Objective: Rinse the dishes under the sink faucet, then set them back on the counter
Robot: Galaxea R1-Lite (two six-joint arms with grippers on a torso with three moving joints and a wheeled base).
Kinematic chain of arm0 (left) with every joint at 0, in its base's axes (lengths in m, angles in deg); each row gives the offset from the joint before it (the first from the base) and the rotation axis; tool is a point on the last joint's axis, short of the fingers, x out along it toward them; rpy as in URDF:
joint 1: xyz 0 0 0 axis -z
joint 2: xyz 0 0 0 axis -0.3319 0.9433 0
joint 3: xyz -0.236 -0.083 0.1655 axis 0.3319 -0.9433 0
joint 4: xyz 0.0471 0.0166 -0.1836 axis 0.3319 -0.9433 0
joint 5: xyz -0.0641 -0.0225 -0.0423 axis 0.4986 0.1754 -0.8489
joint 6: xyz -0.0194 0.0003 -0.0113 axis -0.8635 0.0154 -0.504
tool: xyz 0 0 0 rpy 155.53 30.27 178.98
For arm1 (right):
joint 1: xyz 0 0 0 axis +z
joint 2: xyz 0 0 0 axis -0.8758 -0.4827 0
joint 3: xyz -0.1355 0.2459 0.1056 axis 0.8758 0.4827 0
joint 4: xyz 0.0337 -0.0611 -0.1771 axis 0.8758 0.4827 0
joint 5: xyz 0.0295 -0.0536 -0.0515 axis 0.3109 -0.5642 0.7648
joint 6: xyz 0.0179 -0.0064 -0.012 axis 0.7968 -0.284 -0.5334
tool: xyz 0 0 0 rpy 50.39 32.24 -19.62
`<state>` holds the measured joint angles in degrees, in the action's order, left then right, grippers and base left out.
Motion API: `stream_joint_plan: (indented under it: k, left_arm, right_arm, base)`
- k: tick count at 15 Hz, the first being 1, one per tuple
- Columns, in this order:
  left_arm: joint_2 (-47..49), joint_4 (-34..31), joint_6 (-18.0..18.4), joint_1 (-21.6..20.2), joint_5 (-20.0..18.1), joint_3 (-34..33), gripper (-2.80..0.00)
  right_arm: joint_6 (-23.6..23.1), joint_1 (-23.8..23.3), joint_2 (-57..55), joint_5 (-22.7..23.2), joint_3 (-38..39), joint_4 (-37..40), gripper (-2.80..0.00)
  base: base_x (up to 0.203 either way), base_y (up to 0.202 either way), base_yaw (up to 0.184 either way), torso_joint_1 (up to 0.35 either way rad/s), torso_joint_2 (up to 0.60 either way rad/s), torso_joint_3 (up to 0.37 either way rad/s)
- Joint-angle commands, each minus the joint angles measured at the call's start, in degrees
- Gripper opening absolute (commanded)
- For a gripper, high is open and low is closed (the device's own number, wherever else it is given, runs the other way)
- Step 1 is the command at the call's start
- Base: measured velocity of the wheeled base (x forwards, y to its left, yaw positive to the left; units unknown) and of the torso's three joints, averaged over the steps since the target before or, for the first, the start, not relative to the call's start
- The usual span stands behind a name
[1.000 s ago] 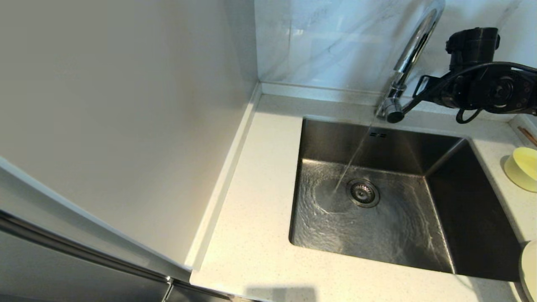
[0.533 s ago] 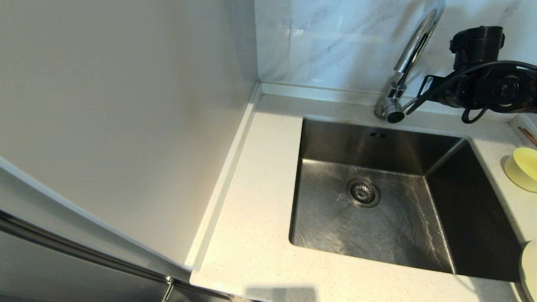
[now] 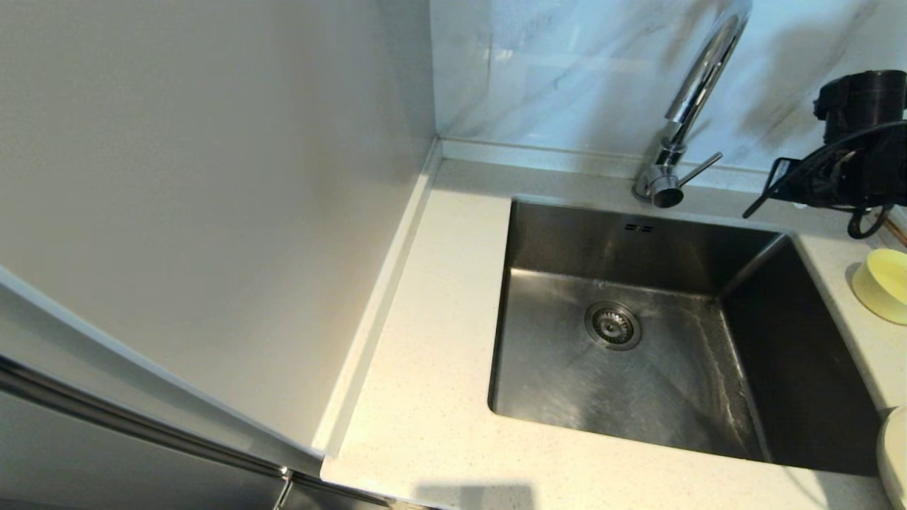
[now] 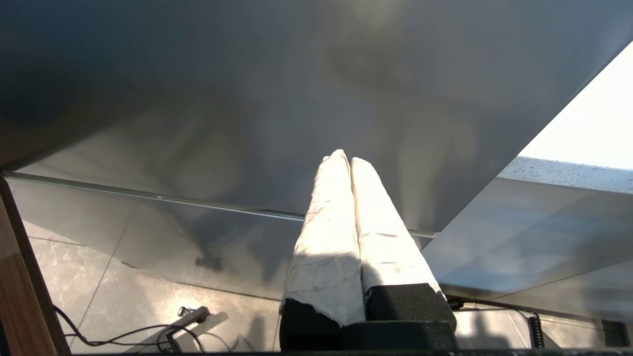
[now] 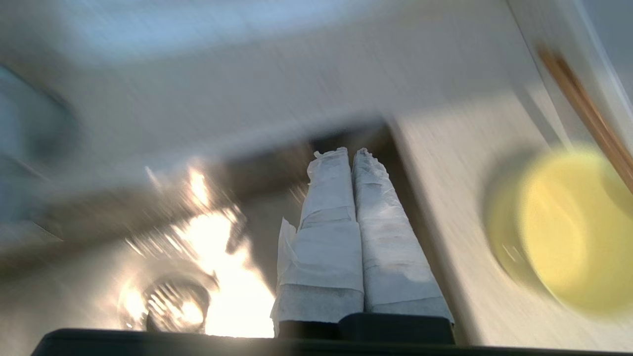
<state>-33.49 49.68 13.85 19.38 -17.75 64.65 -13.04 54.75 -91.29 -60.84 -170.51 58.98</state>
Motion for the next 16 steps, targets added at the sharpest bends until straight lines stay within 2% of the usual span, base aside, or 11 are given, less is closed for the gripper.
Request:
stream_joint_plan:
  k: [1,4,6,10,13,16]
  left_arm:
    - [0.0,0.0,0.0,0.0,0.04,0.0,-2.8]
    - [0.0,0.0,0.0,0.0,0.04,0.0,-2.8]
    - [0.0,0.0,0.0,0.0,0.03,0.0,-2.8]
    - [0.0,0.0,0.0,0.0,0.04,0.0,-2.8]
    - [0.0,0.0,0.0,0.0,0.03,0.0,-2.8]
    - [0.0,0.0,0.0,0.0,-0.04,0.0,-2.8]
  right_arm:
    - [0.09,-1.66,5.97,0.38,6.51,0.92,-2.8]
    - [-0.22,-3.24,19.75,5.98,22.99,5.91,-2.8]
    - [-2.71,-3.6,30.12,9.12,35.16,7.83,-2.8]
    - [-13.2,-3.88,51.8,16.58,54.01,9.23,-2.8]
    - [-20.52,-3.89,66.79,19.38,64.41,9.69,-2.8]
    - [-26.12,-2.94,76.22,21.04,71.57,9.75,-2.8]
  base:
    - [0.0,0.0,0.0,0.0,0.0,0.0]
    - [0.0,0.0,0.0,0.0,0.0,0.0]
    - [0.0,0.0,0.0,0.0,0.0,0.0]
    - [0.0,0.0,0.0,0.0,0.0,0.0]
    - [0.0,0.0,0.0,0.0,0.0,0.0]
    - [0.0,0.0,0.0,0.0,0.0,0.0]
